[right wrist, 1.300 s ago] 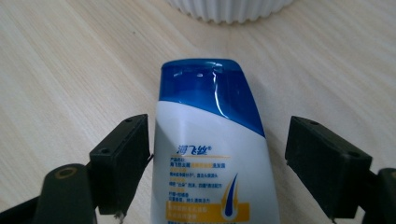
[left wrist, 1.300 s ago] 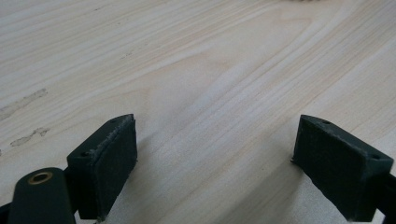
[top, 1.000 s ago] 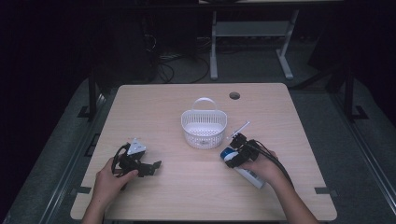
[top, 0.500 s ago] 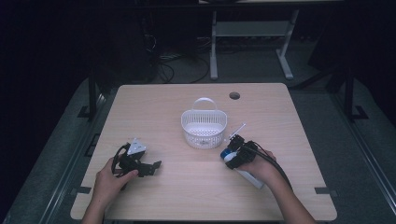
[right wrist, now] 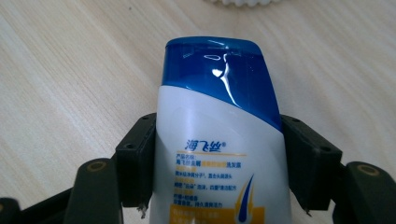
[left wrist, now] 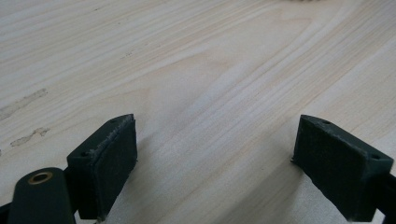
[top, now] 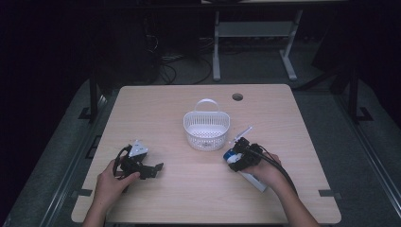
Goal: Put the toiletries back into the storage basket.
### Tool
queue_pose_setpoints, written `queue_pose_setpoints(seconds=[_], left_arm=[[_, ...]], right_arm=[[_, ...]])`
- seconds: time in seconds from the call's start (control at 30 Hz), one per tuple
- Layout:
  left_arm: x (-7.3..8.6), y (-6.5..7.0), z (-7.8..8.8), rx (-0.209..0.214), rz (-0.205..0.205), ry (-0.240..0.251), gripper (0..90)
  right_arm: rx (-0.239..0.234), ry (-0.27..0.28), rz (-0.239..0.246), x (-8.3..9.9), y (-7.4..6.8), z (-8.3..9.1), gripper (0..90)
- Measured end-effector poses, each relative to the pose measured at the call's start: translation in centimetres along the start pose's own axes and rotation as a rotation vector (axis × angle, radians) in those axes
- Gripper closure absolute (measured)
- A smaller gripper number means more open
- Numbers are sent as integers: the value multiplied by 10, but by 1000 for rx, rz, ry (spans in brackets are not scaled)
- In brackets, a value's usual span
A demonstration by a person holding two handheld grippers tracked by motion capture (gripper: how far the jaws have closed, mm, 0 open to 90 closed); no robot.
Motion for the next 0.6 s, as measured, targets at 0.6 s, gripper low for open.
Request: queue_pose_setpoints(seconds=[0.6], left_arm=[[0, 0, 0, 0, 3, 4, 130]], right_arm=[[14, 261, -104, 7, 21, 35, 352]])
Point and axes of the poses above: each handheld gripper's, and its own axes: z roughly backward along the jaws, x roughly out of its underside, y roughly to its right, the point moved 5 cm from there along -z, roughly forward along the jaws, and after that the axes turned 10 degrees about x, right-handed, at the moved point
